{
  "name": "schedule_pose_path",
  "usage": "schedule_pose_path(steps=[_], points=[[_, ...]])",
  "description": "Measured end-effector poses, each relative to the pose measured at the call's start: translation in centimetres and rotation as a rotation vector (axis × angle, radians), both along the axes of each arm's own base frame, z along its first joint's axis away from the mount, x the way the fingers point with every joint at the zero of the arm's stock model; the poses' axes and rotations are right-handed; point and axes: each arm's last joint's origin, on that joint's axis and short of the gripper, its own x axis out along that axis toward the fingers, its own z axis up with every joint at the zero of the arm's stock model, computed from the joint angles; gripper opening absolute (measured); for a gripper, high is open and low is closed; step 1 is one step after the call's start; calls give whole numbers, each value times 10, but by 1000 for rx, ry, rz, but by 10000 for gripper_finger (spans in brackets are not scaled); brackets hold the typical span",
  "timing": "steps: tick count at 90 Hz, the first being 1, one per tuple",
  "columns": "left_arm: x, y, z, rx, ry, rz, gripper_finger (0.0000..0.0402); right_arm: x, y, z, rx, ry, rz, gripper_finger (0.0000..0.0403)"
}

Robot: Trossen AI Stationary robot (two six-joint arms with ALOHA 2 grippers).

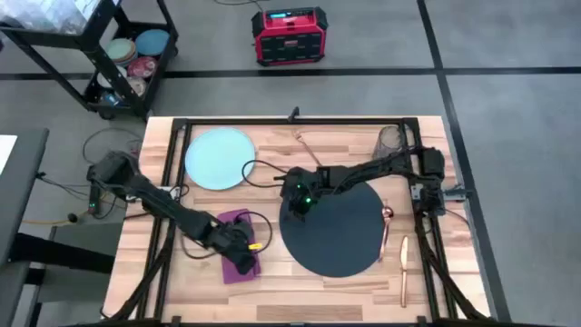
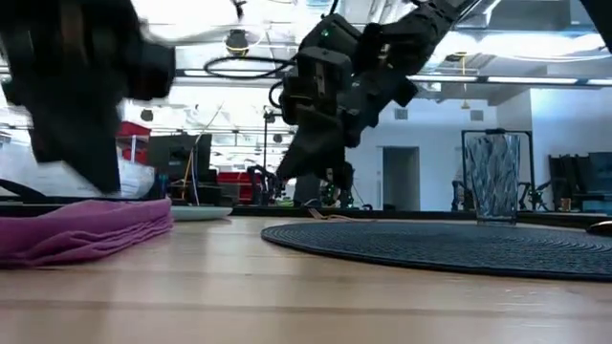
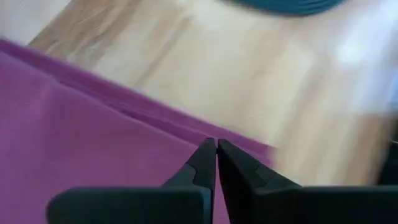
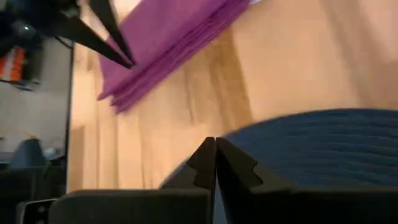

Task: Set table place
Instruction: Fold the pink table napkin

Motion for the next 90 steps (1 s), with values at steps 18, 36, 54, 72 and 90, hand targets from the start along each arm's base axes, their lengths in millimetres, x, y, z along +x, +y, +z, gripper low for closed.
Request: schedule_pose_path(steps=[18, 36, 54, 72, 90], points=[[31, 17, -21, 59, -67, -21, 0, -22, 0, 23, -161, 78, -14, 0], [53, 49, -11, 40, -200, -71, 0, -31, 2, 20, -158, 97, -13, 0], [40, 50, 44, 24, -347, -103, 0, -27, 9, 21, -154, 44, 2, 0], [2, 25, 49, -10, -161, -88, 0, -12, 11, 2, -59, -12, 40, 0], [9, -4, 29, -29, -203, -79, 0, 13, -8, -14, -37, -13, 30, 0]])
